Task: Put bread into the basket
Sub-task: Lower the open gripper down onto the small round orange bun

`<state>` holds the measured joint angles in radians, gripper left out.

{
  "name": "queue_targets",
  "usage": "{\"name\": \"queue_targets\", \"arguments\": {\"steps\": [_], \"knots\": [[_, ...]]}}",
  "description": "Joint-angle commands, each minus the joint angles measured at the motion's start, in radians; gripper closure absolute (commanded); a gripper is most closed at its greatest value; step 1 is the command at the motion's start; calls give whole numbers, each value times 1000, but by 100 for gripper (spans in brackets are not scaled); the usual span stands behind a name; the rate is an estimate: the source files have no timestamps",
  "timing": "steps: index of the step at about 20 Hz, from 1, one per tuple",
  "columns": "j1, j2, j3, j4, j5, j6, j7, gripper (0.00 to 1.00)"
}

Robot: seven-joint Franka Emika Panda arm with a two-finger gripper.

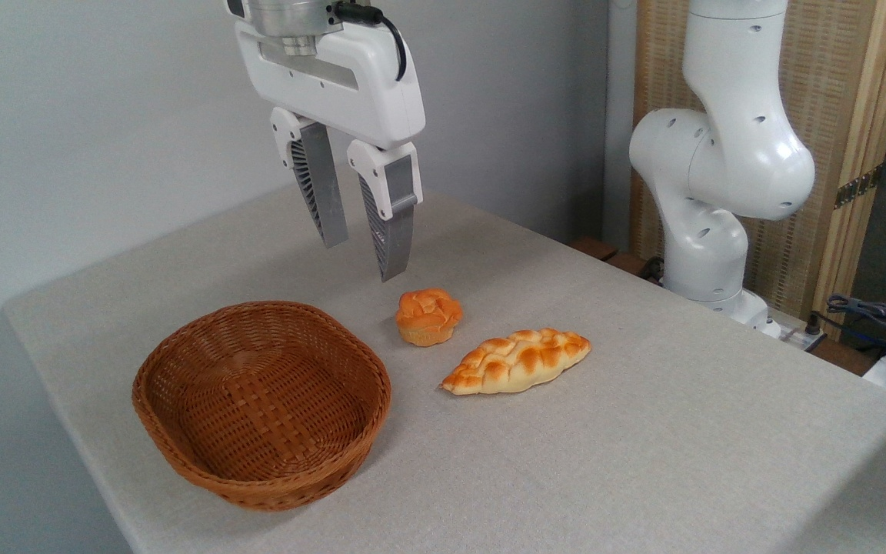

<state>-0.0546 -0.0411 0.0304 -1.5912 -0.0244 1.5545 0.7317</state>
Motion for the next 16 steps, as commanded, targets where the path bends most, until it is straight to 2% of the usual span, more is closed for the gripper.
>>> {"name": "queue_targets", "arguments": {"steps": [1, 11, 16], "knots": [[-5, -46, 3, -54, 3, -28, 2, 0], [-5, -72, 3, -93, 7, -27, 9, 0], [-10, -170, 5, -234, 11, -16, 81, 0]]}}
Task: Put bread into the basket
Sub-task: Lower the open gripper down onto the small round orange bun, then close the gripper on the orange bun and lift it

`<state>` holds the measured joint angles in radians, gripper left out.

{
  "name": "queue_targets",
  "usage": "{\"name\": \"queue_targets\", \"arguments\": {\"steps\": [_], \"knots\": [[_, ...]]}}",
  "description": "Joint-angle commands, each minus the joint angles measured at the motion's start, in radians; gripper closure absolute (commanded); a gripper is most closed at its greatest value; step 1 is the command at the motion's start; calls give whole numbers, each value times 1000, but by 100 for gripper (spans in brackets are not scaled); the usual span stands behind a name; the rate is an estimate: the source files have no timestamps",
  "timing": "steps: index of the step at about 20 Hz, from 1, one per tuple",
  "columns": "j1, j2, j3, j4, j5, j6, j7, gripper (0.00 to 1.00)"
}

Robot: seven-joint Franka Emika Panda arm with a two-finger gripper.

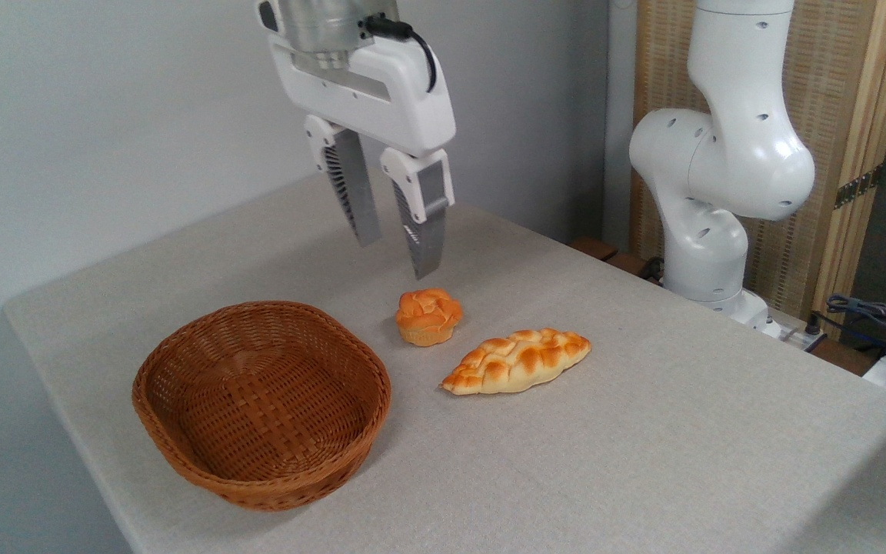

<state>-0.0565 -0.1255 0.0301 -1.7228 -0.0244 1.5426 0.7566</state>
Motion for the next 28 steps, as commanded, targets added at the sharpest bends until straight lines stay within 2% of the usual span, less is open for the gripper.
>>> {"name": "queue_targets", "arguments": {"steps": [1, 5, 9, 13, 16, 23, 24, 26, 27, 28], "knots": [[-17, -95, 5, -121, 11, -4, 69, 0], [-130, -111, 2, -205, 11, -2, 67, 0], [-209, -111, -7, -291, 9, 22, 67, 0], [-292, -106, -10, -414, 9, 183, 69, 0], [-315, -102, -15, -477, 12, 279, 70, 0], [-304, -92, -91, -606, 14, 415, 70, 0], [-304, -91, -98, -618, 14, 422, 70, 3], [-304, -91, -99, -623, 14, 424, 61, 61], [-304, -91, -99, -623, 14, 422, 60, 78], [-304, -91, -99, -623, 14, 422, 59, 78]]}}
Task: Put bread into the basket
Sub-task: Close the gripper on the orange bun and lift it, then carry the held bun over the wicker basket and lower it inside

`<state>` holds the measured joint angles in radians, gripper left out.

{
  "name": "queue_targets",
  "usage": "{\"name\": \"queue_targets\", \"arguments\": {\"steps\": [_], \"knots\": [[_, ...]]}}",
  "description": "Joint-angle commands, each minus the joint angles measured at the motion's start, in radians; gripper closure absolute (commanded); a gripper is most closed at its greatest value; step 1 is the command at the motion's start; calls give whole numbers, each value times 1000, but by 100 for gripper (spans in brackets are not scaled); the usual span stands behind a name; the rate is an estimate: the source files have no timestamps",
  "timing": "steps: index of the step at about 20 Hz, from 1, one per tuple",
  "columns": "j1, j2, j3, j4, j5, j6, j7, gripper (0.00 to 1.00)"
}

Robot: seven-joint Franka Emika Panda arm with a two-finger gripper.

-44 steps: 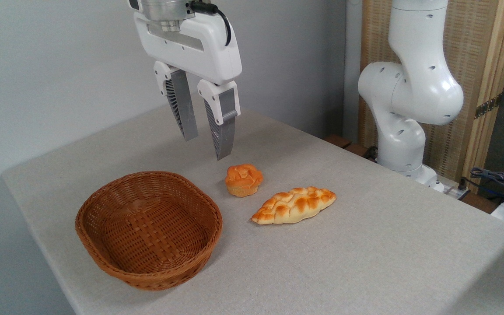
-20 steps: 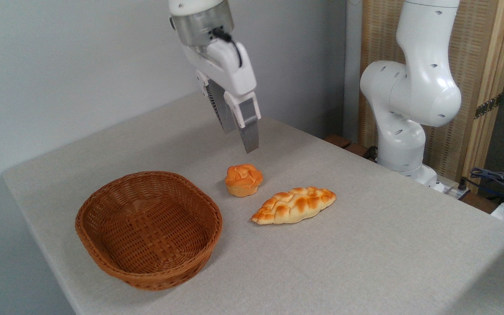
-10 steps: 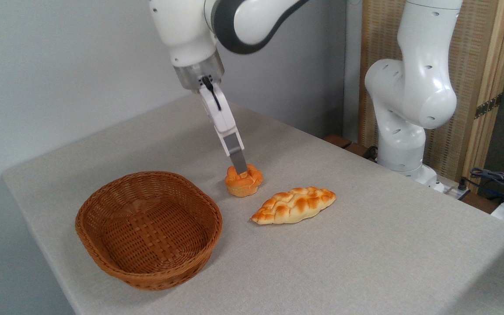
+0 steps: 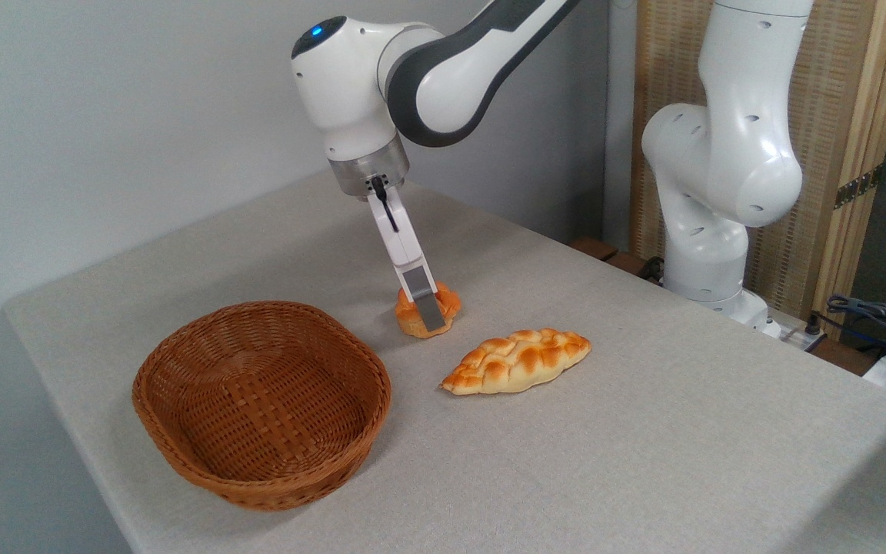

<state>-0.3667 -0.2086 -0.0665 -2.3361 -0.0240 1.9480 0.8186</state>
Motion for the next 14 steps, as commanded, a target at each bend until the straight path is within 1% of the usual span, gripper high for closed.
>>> {"name": "queue_targets", "arguments": {"steps": [1, 2, 8, 10, 12, 14], "knots": [[6, -8, -2, -9, 13, 17, -1, 79], [6, -8, -2, -9, 13, 17, 1, 81], [6, -5, -2, -8, 13, 17, -1, 81], [6, -14, -1, 3, 9, 2, -3, 81], [8, -18, 7, 58, 7, -59, 1, 81], [11, -17, 31, 151, 7, -141, 7, 81]]}}
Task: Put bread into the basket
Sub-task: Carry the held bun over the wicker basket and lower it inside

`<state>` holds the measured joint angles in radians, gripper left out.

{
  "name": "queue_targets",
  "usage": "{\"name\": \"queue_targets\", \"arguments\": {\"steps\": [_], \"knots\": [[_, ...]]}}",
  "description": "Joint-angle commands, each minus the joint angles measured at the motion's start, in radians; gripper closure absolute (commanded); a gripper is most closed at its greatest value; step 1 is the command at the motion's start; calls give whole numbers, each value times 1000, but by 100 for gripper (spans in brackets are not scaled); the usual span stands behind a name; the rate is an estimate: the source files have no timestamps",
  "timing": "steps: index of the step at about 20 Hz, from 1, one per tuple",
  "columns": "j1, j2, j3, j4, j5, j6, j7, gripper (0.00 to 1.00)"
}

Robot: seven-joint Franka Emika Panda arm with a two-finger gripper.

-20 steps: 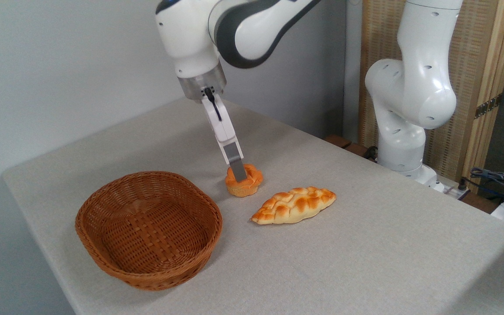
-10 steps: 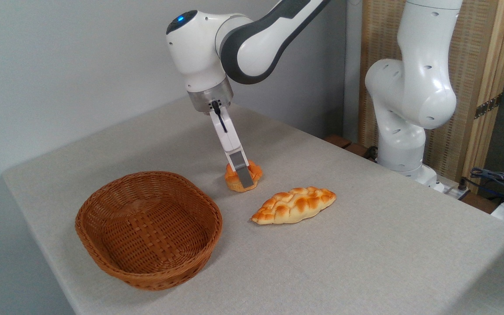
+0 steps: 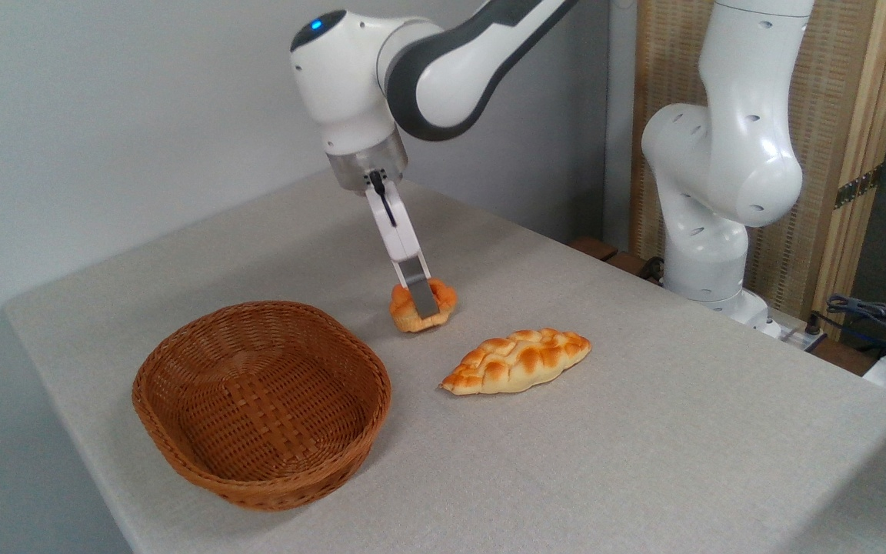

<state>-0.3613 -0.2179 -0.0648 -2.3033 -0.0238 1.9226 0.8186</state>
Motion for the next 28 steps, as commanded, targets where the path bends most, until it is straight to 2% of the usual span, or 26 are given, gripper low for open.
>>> {"name": "queue_targets", "arguments": {"steps": [1, 3, 6, 7, 12, 15, 16, 17, 18, 19, 25, 28], "knots": [[5, -6, 54, 178, 8, -161, 7, 80], [4, 6, 98, 286, 8, -232, 8, 77], [4, 60, 134, 378, -18, -218, 5, 76], [4, 93, 134, 399, -24, -193, 7, 74], [-7, 215, 122, 410, -25, 83, -1, 73], [-10, 259, 120, 409, -24, 199, -1, 65], [-10, 273, 120, 409, -19, 207, 4, 51], [-10, 291, 120, 409, -18, 213, 5, 32], [-10, 307, 120, 409, -13, 234, 7, 7], [-11, 322, 119, 407, -13, 268, 7, 0], [-10, 345, 99, 409, -38, 334, -2, 0], [-10, 344, 99, 409, -91, 334, -1, 0]]}}
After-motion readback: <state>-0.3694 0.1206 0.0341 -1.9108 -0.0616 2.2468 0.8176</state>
